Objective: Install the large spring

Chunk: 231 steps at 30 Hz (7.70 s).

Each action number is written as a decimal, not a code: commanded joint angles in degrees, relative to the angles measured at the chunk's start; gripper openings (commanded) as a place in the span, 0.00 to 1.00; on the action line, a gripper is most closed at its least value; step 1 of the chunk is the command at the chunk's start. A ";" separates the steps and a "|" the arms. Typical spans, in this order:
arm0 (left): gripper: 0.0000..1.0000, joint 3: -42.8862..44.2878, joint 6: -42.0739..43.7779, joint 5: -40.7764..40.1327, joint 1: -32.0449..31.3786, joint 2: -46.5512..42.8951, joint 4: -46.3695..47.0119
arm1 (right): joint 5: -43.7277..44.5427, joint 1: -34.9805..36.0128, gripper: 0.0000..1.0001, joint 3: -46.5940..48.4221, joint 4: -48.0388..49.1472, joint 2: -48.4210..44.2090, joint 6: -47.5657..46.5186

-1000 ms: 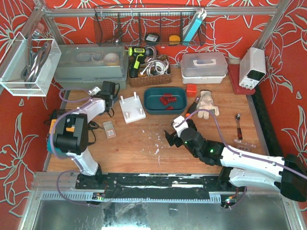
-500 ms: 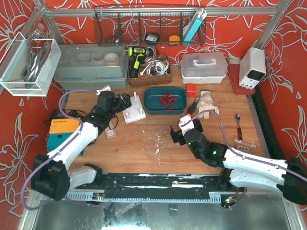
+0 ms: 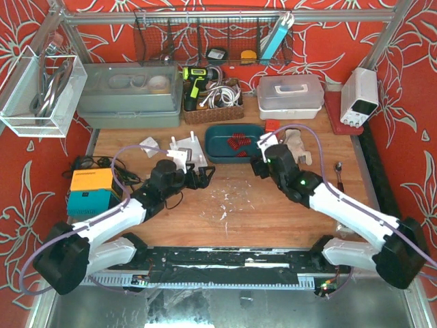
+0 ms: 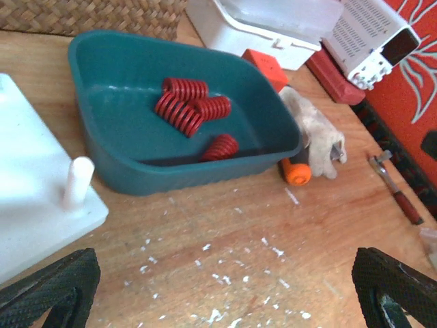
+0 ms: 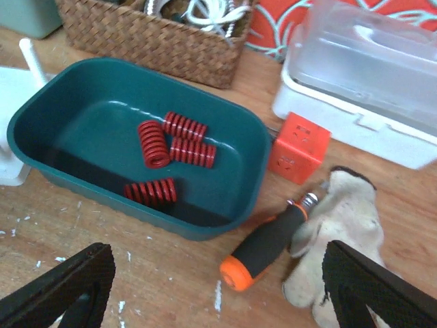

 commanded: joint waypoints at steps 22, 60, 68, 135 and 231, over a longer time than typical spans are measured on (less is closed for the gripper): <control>1.00 -7.24 4.66 -10.33 -0.44 -8.69 7.45 | -37.68 -16.25 0.47 39.91 -22.32 47.06 -52.75; 1.00 -8.68 3.10 -9.83 -0.44 -12.19 7.90 | -37.49 -20.03 0.45 59.67 -30.83 67.15 -72.81; 1.00 -8.74 3.20 -10.19 -0.44 -12.81 7.79 | -36.74 -20.04 0.38 59.58 -31.37 67.49 -73.64; 0.56 19.62 1.36 3.03 -11.80 7.05 -18.37 | -22.62 7.23 0.00 -18.09 38.04 2.57 -8.20; 0.20 48.44 12.66 -27.07 10.63 51.64 -16.06 | 8.36 11.12 0.99 -21.75 24.04 -11.68 0.30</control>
